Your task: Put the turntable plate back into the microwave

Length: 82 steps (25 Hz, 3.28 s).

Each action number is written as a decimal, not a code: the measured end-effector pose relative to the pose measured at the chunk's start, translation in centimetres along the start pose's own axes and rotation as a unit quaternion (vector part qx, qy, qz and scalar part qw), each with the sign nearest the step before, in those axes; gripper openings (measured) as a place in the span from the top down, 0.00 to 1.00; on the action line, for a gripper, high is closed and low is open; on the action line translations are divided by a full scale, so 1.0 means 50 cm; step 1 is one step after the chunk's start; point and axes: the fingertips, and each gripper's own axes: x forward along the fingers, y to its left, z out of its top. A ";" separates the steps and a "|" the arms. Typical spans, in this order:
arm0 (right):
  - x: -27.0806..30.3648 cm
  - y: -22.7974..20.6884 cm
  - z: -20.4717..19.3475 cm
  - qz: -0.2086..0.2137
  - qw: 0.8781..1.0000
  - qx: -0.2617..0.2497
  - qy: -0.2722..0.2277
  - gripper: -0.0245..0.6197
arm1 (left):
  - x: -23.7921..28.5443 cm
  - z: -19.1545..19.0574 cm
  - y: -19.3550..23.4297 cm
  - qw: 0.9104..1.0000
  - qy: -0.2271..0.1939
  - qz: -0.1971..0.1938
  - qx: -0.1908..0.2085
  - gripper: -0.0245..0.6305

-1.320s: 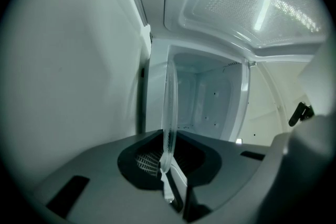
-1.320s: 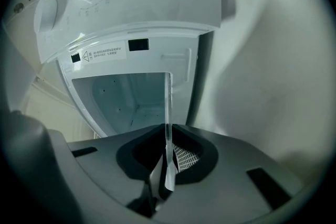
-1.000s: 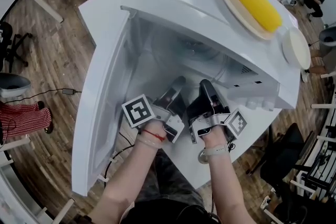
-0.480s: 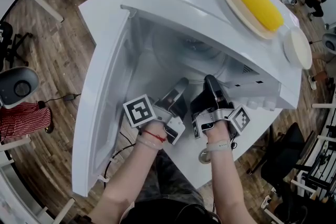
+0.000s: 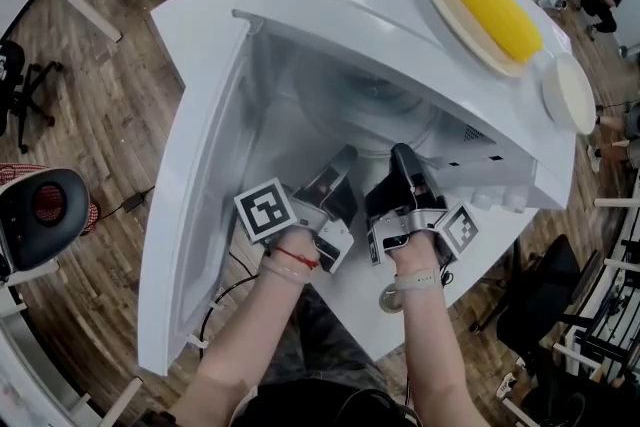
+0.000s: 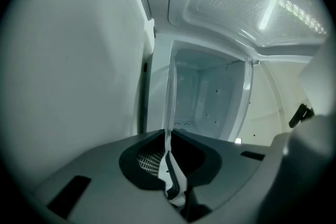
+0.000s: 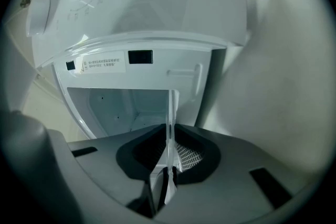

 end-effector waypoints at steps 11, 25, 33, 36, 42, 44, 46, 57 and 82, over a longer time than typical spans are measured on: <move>-0.009 -0.013 -0.022 0.000 0.999 -0.014 0.028 0.89 | 0.025 0.019 -0.005 1.000 0.004 0.002 0.007 0.90; 0.010 0.022 -0.026 0.021 0.999 -0.025 0.027 0.89 | 0.042 0.025 -0.013 1.000 0.008 -0.001 0.003 0.90; 0.015 0.013 -0.019 0.007 1.000 -0.012 0.019 0.89 | 0.051 0.029 -0.007 1.000 0.007 0.003 -0.003 0.90; 0.015 0.015 -0.021 0.004 1.000 -0.003 0.019 0.89 | 0.050 0.029 -0.005 1.000 0.001 0.004 -0.008 0.90; 0.011 -0.005 -0.027 -0.002 1.000 0.003 0.025 0.89 | 0.041 0.042 0.004 1.000 -0.019 0.004 -0.011 0.90; 0.010 -0.017 -0.028 -0.004 1.000 0.003 0.029 0.89 | 0.042 0.041 -0.001 1.000 -0.020 0.003 -0.011 0.90; 0.010 -0.025 -0.032 -0.011 0.999 0.004 0.034 0.90 | 0.038 0.042 -0.002 1.000 -0.025 0.001 -0.013 0.90; 0.012 -0.024 -0.019 -0.009 1.000 0.002 0.017 0.90 | 0.017 0.022 -0.011 1.000 -0.013 -0.011 -0.014 0.90; -0.073 0.018 -0.102 -0.049 0.922 -0.359 0.134 0.90 | -0.024 -0.088 0.002 0.952 0.107 0.074 0.275 0.94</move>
